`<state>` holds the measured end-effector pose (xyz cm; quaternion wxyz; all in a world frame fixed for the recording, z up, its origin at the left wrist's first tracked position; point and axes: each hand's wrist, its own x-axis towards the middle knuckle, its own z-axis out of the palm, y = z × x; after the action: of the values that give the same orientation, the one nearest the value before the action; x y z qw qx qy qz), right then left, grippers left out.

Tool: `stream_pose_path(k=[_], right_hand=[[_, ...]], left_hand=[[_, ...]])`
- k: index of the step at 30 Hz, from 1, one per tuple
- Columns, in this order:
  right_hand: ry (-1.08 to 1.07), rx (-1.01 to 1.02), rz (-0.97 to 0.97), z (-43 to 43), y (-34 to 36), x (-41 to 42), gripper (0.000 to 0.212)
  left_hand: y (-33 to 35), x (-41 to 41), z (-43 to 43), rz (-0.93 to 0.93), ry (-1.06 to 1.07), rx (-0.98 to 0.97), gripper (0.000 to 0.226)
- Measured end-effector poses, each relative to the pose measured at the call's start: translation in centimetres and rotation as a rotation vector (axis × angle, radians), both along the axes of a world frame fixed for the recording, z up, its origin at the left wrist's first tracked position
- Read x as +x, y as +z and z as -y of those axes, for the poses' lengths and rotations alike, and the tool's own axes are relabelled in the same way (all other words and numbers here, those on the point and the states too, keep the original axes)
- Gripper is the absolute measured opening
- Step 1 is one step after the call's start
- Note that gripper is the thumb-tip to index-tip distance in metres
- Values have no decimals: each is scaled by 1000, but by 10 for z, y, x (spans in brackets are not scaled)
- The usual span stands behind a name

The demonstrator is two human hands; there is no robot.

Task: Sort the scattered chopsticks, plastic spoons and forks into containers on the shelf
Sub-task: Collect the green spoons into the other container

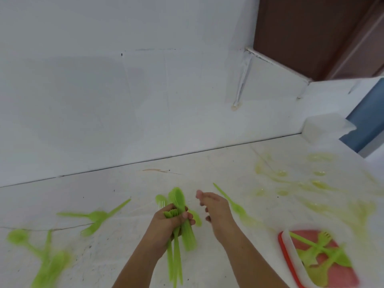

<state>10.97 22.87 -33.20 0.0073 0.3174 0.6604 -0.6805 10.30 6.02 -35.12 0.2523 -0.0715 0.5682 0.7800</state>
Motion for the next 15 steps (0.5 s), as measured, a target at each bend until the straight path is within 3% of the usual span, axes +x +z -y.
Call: stream_pose_path(k=[1, 3, 5, 7, 10, 12, 15], right_hand=[[-31, 259, 18, -22, -5, -2, 19], [80, 918, 254, -59, -20, 3, 27], [263, 1188, 465, -81, -34, 5, 35], [321, 1196, 507, -86, -44, 7, 31], [293, 1181, 415, -86, -51, 10, 23], [135, 1166, 201, -83, -51, 11, 16], [34, 1053, -215, -66, -36, 10, 30]], left_hand=[[0, -3, 0, -8, -2, -18, 25], [2, -9, 6, -25, 1, -41, 30], [3, -13, 16, -35, 17, -55, 39], [4, -14, 28, -35, 43, -74, 42], [5, -11, 40, -17, 66, -105, 36], [6, -7, 45, -13, 65, -138, 29], [10, 0, 48, -5, 49, -146, 25]])
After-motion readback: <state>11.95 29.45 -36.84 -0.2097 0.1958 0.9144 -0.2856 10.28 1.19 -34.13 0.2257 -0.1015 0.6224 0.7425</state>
